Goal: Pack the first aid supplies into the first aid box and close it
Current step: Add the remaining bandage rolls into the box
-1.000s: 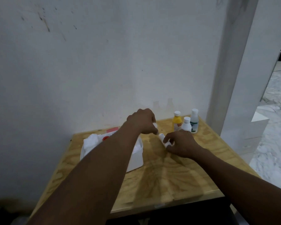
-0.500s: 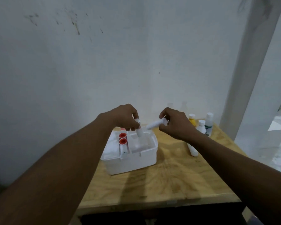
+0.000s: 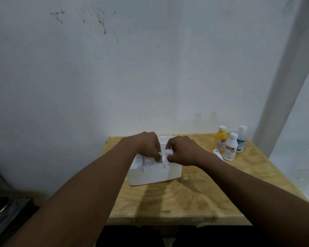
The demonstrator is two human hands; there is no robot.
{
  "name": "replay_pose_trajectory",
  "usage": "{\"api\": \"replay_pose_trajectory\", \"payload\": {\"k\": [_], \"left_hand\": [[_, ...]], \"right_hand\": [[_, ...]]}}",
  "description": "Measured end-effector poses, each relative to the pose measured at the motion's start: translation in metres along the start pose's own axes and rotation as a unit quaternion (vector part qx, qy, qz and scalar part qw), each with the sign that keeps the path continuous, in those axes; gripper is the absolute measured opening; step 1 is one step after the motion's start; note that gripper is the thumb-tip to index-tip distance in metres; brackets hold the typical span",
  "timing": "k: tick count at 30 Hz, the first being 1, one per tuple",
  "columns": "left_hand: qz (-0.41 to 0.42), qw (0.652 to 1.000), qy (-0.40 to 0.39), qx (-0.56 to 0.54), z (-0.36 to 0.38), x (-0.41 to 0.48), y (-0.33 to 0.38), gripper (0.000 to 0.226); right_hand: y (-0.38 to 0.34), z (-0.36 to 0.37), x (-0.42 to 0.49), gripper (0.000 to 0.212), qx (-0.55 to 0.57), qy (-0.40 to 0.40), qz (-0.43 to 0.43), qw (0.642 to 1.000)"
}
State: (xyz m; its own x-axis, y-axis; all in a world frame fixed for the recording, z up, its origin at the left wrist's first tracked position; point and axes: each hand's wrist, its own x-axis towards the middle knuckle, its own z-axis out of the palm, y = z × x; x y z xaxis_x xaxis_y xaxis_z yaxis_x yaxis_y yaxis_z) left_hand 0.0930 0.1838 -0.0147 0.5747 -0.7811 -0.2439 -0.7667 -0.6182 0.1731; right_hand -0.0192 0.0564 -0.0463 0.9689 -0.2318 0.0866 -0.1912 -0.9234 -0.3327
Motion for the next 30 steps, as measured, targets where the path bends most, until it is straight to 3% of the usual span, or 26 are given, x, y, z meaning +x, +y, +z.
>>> {"api": "replay_pose_trajectory", "payload": {"k": [11,21,27,30], "left_hand": [[-0.013,0.999,-0.035,-0.018,-0.003,-0.005,0.000,0.032],[-0.021,0.999,-0.032,-0.026,-0.006,-0.003,-0.001,0.036],[-0.009,0.999,-0.037,-0.027,-0.011,0.004,0.015,0.033],[-0.018,0.998,-0.008,-0.056,-0.016,0.005,0.011,0.027]], "right_hand": [[-0.005,-0.005,-0.006,0.038,0.024,-0.068,-0.021,0.997],[0.000,-0.009,-0.007,0.051,0.016,-0.075,-0.019,0.997],[0.018,-0.016,-0.016,0.047,0.034,-0.039,-0.012,0.999],[0.021,-0.024,-0.016,0.040,0.077,0.016,-0.004,0.997]]}}
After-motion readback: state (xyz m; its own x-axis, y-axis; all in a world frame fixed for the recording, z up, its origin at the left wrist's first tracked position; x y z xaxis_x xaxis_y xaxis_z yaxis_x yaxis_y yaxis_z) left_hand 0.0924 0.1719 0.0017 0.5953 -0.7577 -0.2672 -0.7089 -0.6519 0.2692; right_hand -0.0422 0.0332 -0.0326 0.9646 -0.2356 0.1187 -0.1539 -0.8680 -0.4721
